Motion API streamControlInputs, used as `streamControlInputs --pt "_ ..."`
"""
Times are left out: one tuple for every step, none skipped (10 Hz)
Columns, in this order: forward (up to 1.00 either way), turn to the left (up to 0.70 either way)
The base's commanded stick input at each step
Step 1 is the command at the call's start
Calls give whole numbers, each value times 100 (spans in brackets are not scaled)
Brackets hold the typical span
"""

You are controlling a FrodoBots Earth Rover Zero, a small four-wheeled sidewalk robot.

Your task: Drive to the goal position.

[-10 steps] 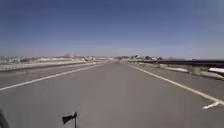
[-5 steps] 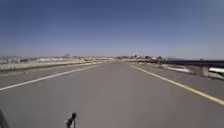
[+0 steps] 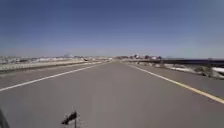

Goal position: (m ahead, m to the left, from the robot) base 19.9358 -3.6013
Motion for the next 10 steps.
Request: streamControlInputs --pt "100 0" --pt "100 0" --pt "100 0" --pt "100 0" --pt "100 0" --pt "100 0" --pt "100 0" --pt "100 0" --pt "100 0" --pt "100 0"
